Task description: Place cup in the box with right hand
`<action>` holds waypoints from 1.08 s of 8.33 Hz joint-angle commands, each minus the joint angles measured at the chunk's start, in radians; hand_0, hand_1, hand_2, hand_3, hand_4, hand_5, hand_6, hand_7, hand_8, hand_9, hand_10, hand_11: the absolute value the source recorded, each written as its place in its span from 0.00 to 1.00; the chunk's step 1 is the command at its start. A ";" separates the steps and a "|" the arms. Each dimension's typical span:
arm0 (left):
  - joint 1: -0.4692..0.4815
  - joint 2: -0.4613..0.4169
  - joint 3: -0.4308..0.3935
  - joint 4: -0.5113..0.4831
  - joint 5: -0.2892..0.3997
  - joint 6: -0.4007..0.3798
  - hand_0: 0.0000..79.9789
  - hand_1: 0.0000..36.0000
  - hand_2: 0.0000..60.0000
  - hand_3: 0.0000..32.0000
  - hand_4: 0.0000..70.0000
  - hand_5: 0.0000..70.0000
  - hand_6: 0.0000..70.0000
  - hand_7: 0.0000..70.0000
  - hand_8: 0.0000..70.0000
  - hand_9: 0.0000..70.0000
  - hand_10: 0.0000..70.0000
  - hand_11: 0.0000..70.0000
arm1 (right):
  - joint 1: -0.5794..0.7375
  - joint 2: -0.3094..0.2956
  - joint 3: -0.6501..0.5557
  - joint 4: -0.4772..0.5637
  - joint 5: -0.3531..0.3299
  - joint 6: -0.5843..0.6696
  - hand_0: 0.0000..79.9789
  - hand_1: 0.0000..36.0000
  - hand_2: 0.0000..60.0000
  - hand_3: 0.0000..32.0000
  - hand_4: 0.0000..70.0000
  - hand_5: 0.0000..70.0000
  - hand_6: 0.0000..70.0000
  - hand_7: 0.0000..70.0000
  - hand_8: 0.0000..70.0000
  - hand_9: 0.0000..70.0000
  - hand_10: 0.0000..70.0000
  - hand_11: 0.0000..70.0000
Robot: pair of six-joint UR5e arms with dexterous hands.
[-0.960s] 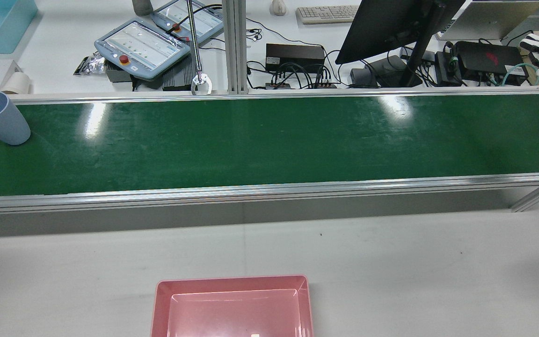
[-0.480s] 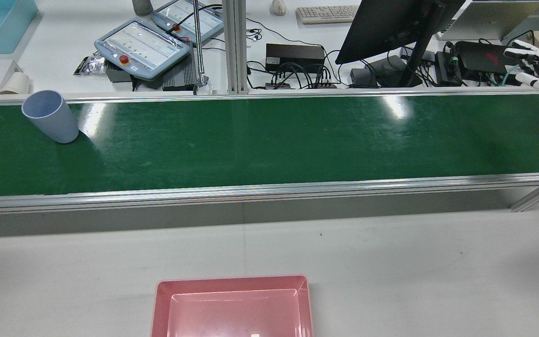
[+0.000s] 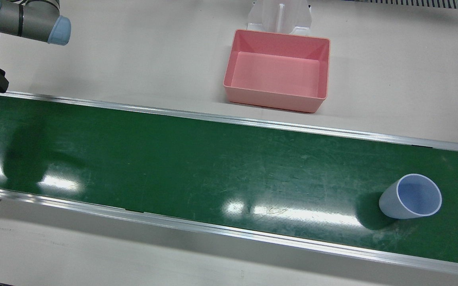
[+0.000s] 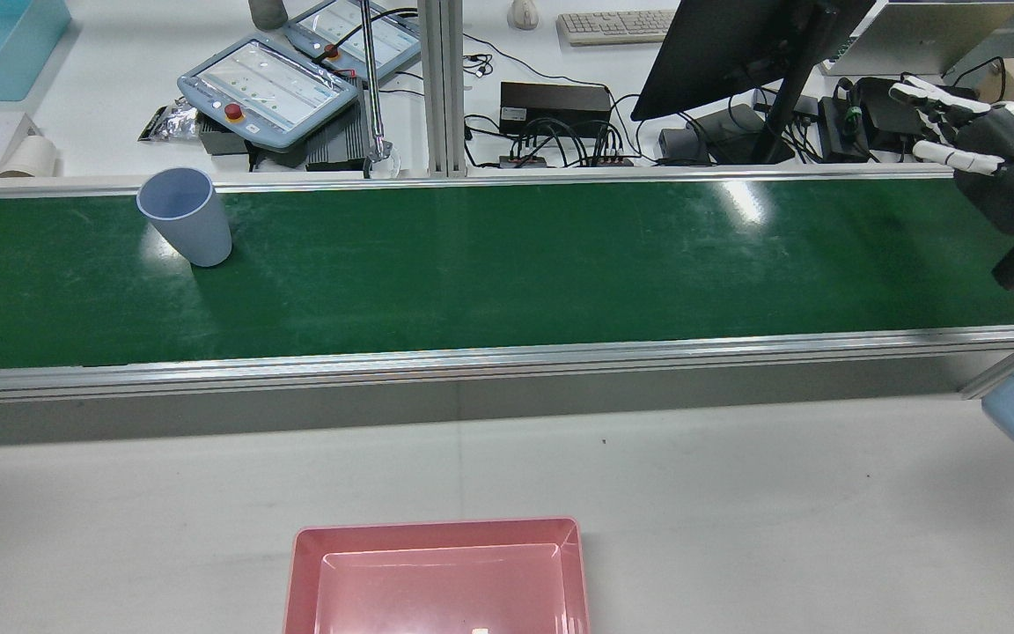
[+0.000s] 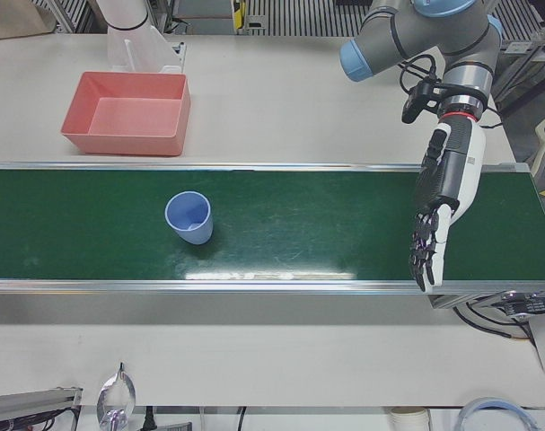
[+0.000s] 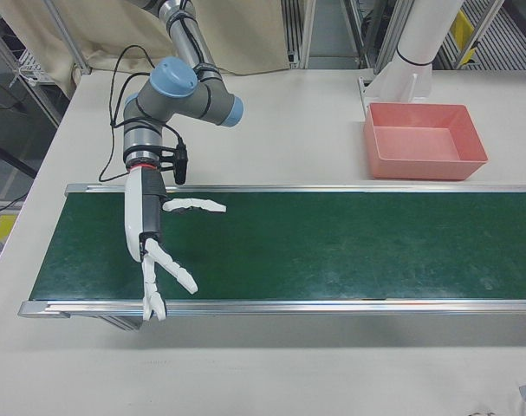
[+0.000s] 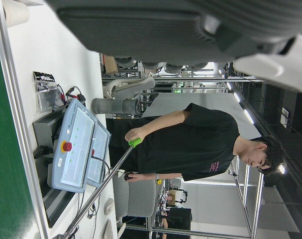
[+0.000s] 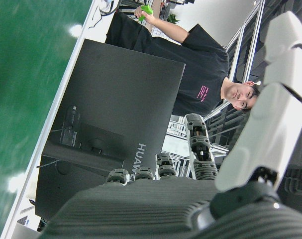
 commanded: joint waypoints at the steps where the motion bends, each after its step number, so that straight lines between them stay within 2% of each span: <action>1: 0.000 0.000 0.001 0.000 -0.001 0.000 0.00 0.00 0.00 0.00 0.00 0.00 0.00 0.00 0.00 0.00 0.00 0.00 | -0.004 0.006 -0.006 0.001 0.001 -0.001 0.55 0.27 0.24 0.00 0.16 0.04 0.04 0.18 0.00 0.06 0.02 0.05; 2: 0.000 0.000 0.002 0.000 -0.001 0.000 0.00 0.00 0.00 0.00 0.00 0.00 0.00 0.00 0.00 0.00 0.00 0.00 | 0.000 0.004 -0.003 0.001 0.001 0.004 0.56 0.24 0.19 0.00 0.18 0.04 0.04 0.18 0.00 0.05 0.02 0.05; 3: 0.000 0.000 0.002 -0.002 0.001 0.000 0.00 0.00 0.00 0.00 0.00 0.00 0.00 0.00 0.00 0.00 0.00 0.00 | 0.002 0.003 0.000 0.000 0.001 0.004 0.55 0.27 0.25 0.00 0.16 0.04 0.05 0.18 0.00 0.06 0.02 0.05; 4: 0.000 0.000 0.002 -0.002 0.001 0.000 0.00 0.00 0.00 0.00 0.00 0.00 0.00 0.00 0.00 0.00 0.00 0.00 | 0.004 0.003 0.001 0.000 -0.001 0.002 0.56 0.24 0.19 0.00 0.17 0.04 0.04 0.18 0.00 0.05 0.02 0.05; 6: 0.000 0.000 0.002 0.000 -0.001 0.000 0.00 0.00 0.00 0.00 0.00 0.00 0.00 0.00 0.00 0.00 0.00 0.00 | 0.004 0.001 0.001 0.000 -0.001 0.002 0.56 0.24 0.20 0.00 0.17 0.04 0.04 0.17 0.00 0.05 0.02 0.05; 7: 0.000 0.000 0.002 0.000 -0.001 0.000 0.00 0.00 0.00 0.00 0.00 0.00 0.00 0.00 0.00 0.00 0.00 0.00 | 0.004 0.001 0.003 0.001 -0.001 0.002 0.55 0.26 0.26 0.00 0.16 0.04 0.05 0.17 0.00 0.05 0.02 0.05; 8: 0.000 0.000 0.002 0.000 0.001 0.000 0.00 0.00 0.00 0.00 0.00 0.00 0.00 0.00 0.00 0.00 0.00 0.00 | 0.005 0.001 0.006 0.001 -0.001 0.004 0.57 0.21 0.14 0.00 0.19 0.04 0.05 0.17 0.00 0.05 0.02 0.05; 9: 0.000 0.000 0.002 0.000 -0.001 0.000 0.00 0.00 0.00 0.00 0.00 0.00 0.00 0.00 0.00 0.00 0.00 0.00 | 0.007 0.001 0.009 0.001 -0.002 0.005 0.55 0.26 0.26 0.00 0.16 0.04 0.05 0.17 0.00 0.05 0.02 0.05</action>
